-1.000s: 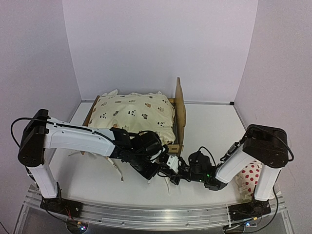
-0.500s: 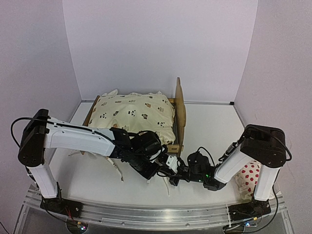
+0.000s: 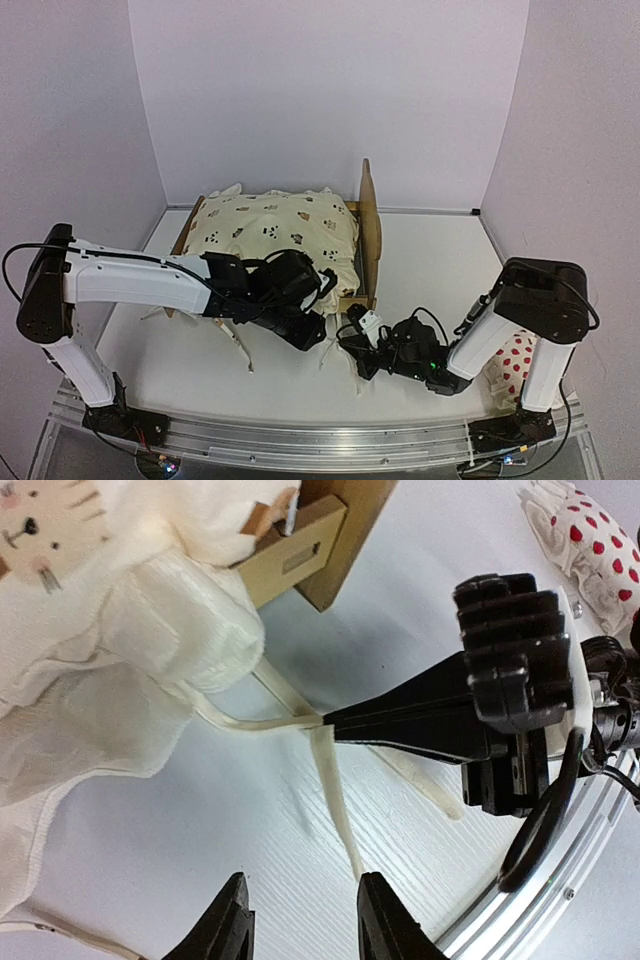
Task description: Set up the pet bed
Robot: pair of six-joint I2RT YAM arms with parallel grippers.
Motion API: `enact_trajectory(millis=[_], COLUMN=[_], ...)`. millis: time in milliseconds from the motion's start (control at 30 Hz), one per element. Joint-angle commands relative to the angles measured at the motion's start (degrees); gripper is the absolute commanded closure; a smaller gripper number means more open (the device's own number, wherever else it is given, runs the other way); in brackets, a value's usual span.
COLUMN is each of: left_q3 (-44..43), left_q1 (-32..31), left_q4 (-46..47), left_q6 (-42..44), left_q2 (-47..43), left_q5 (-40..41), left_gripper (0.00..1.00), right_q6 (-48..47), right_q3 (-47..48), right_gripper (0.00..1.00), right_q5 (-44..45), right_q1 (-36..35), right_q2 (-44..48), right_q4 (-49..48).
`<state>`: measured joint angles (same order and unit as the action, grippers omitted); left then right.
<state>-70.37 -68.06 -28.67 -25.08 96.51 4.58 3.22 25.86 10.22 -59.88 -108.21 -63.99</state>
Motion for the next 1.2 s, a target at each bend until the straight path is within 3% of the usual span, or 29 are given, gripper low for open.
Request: enact_trajectory(millis=[0, 433, 900, 1167], left_q3=[2.8, 4.8, 3.3, 3.4], left_q1=[1.3, 3.4, 5.7, 7.0], left_q4=[6.6, 21.9, 26.9, 32.0], left_q6=[0.4, 3.4, 3.9, 4.9], left_q2=[-2.0, 7.4, 15.1, 17.0], left_q5=[3.6, 4.1, 9.8, 7.8], left_gripper=[0.64, 0.63, 0.6, 0.71], right_q6=[10.6, 18.8, 21.6, 23.5], right_q3=[-0.5, 4.4, 8.0, 10.4], right_gripper=[1.0, 1.0, 1.0, 1.0], right_q5=[7.1, 13.0, 13.0, 15.4], right_q1=[0.1, 0.1, 0.1, 0.2], right_q2=[3.9, 10.1, 10.1, 10.4], right_q4=[1.8, 20.7, 30.9, 36.7])
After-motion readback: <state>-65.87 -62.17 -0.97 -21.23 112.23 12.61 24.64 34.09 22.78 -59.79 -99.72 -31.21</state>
